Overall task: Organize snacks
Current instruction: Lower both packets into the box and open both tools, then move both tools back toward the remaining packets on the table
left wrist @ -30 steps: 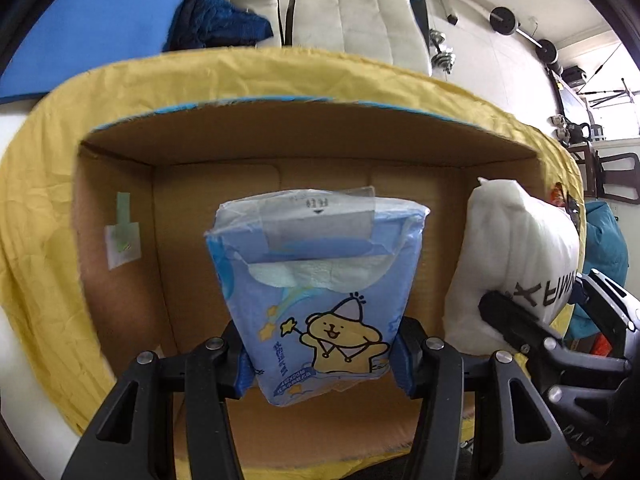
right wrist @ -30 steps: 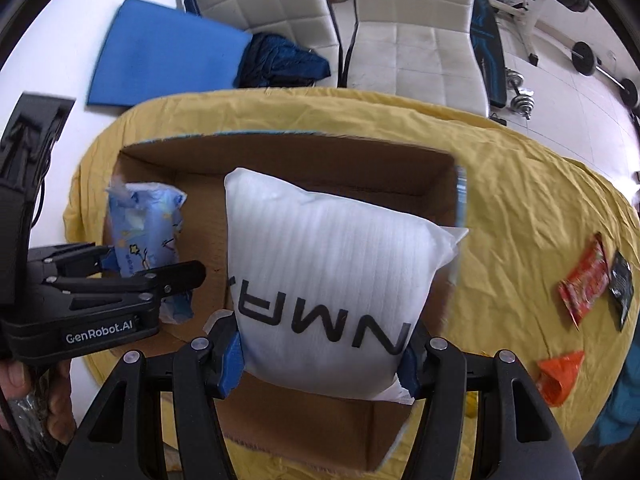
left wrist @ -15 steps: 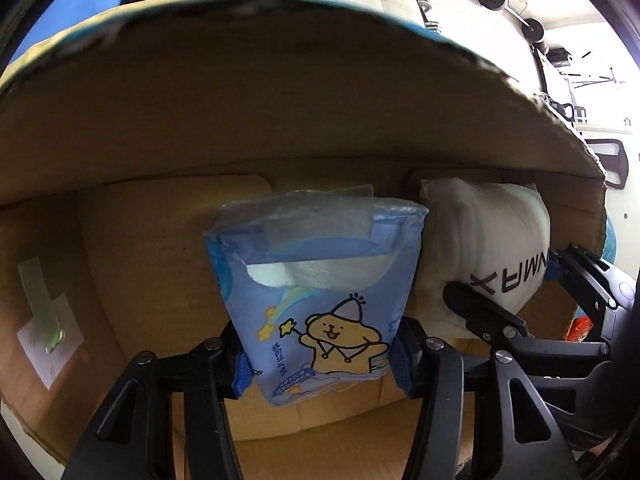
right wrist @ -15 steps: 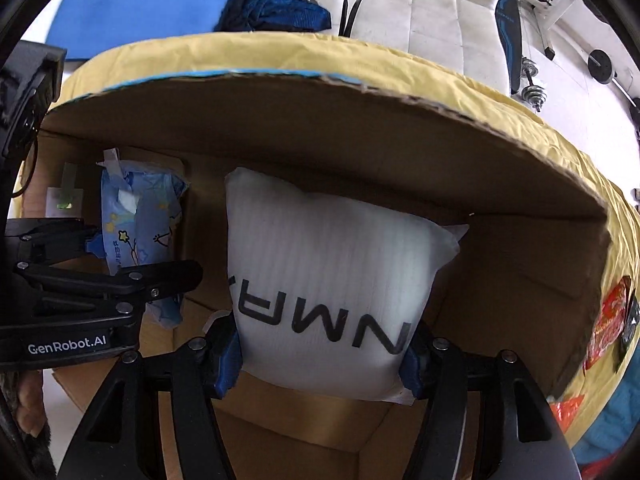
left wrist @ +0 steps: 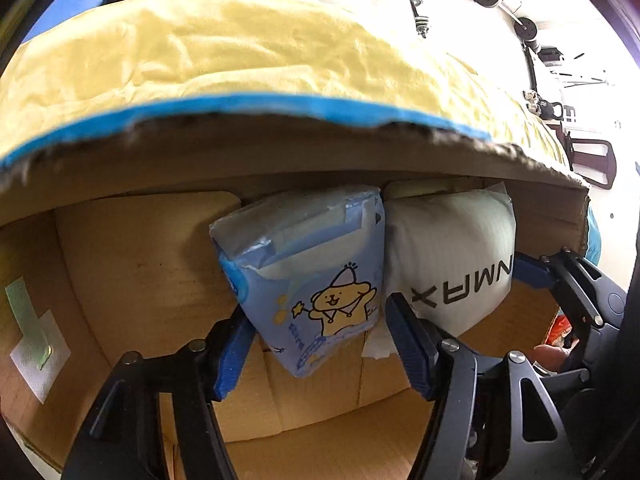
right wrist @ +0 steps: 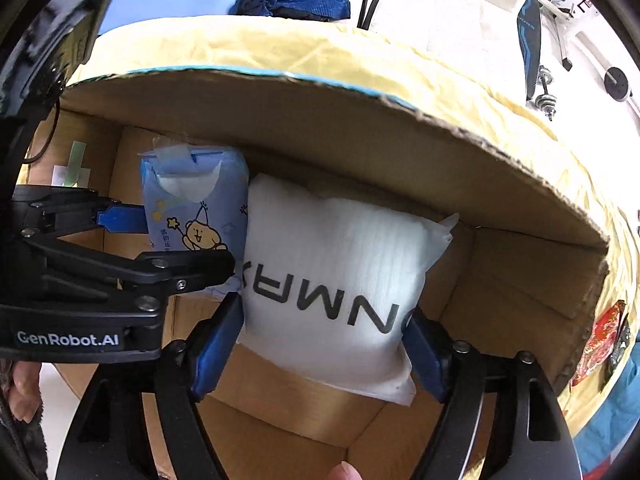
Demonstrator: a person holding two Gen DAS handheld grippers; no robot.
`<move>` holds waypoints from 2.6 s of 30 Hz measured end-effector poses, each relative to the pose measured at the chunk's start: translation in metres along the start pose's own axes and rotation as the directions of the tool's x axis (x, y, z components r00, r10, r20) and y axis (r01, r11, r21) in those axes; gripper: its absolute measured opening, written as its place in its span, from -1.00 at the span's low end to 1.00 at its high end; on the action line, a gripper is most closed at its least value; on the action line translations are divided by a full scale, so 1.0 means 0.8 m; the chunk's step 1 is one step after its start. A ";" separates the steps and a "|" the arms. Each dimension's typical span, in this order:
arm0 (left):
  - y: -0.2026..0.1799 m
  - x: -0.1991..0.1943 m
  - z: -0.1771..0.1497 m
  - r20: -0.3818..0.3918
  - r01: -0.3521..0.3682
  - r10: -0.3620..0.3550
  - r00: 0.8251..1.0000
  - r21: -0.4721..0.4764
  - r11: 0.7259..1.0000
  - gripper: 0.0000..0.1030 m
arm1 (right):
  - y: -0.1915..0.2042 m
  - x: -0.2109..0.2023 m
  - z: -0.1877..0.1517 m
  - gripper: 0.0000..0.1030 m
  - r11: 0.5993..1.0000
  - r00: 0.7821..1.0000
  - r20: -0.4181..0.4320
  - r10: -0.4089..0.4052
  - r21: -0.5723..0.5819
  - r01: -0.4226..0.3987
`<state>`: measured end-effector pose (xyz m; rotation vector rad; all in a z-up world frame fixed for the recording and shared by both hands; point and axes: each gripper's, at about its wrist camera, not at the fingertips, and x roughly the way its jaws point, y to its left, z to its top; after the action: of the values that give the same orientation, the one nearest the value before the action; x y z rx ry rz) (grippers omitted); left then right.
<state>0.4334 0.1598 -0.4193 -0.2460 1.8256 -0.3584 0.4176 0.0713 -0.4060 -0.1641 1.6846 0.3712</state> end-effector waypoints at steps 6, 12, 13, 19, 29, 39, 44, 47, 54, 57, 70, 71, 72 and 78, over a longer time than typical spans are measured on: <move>-0.008 -0.005 -0.011 0.001 -0.011 0.011 1.000 -0.011 1.000 0.22 | 0.000 -0.013 -0.012 0.65 0.998 1.000 0.013 0.018 0.060 -0.018; -0.003 -0.006 -0.015 0.013 -0.034 0.034 0.999 0.008 0.999 0.22 | 0.008 -0.018 -0.031 0.65 0.997 1.000 0.016 -0.013 0.074 0.011; 0.000 -0.006 -0.015 0.015 -0.042 0.042 0.999 0.010 0.999 0.22 | 0.007 -0.020 -0.034 0.65 0.996 1.000 0.020 -0.022 0.087 0.020; -0.004 -0.015 -0.008 0.056 -0.102 0.102 0.993 0.001 0.995 0.22 | 0.004 -0.029 -0.049 0.83 0.987 0.998 0.060 -0.027 0.161 0.017; -0.008 -0.088 -0.068 0.276 -0.266 0.274 0.921 -0.065 0.962 0.23 | -0.008 -0.068 -0.086 1.00 0.970 0.985 0.143 -0.092 0.236 0.056; -0.019 -0.145 -0.171 0.448 -0.281 0.315 0.837 -0.142 0.949 0.79 | 0.007 -0.125 -0.139 1.00 0.968 0.961 0.262 -0.086 0.249 0.019; -0.037 -0.163 -0.205 0.513 -0.282 0.317 0.798 -0.148 0.948 0.82 | 0.026 -0.153 -0.179 1.00 0.969 0.944 0.315 -0.096 0.246 0.016; -0.049 -0.171 -0.233 0.534 -0.288 0.320 0.782 -0.147 0.946 0.82 | 0.031 -0.171 -0.207 1.00 0.968 0.934 0.345 -0.093 0.250 0.004; -0.076 -0.186 -0.292 0.571 -0.312 0.341 0.747 -0.153 0.938 0.82 | 0.043 -0.204 -0.265 1.00 0.972 0.919 0.387 -0.072 0.232 -0.022; -0.088 -0.191 -0.313 0.578 -0.333 0.359 0.733 -0.156 0.930 0.82 | 0.047 -0.216 -0.287 1.00 0.975 0.914 0.402 -0.057 0.218 -0.035; -0.157 -0.192 -0.367 0.597 -0.304 0.360 0.717 -0.198 0.932 0.82 | -0.019 -0.254 -0.357 1.00 0.974 0.900 0.437 0.015 0.198 -0.112; -0.168 -0.189 -0.366 0.598 -0.302 0.354 0.719 -0.189 0.934 0.82 | -0.036 -0.255 -0.362 1.00 0.970 0.900 0.436 0.008 0.214 -0.112; -0.180 -0.186 -0.364 0.599 -0.298 0.342 0.723 -0.176 0.938 0.82 | -0.056 -0.256 -0.367 1.00 0.966 0.901 0.434 -0.001 0.234 -0.111; -0.280 -0.143 -0.310 0.577 -0.297 0.265 0.773 -0.040 0.954 0.82 | -0.222 -0.258 -0.389 1.00 0.918 0.912 0.389 -0.128 0.394 -0.039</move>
<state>0.2235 0.0203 -0.1723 -0.0280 1.2171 -0.0975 0.2142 -0.2213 -0.1957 0.1675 1.3016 0.0160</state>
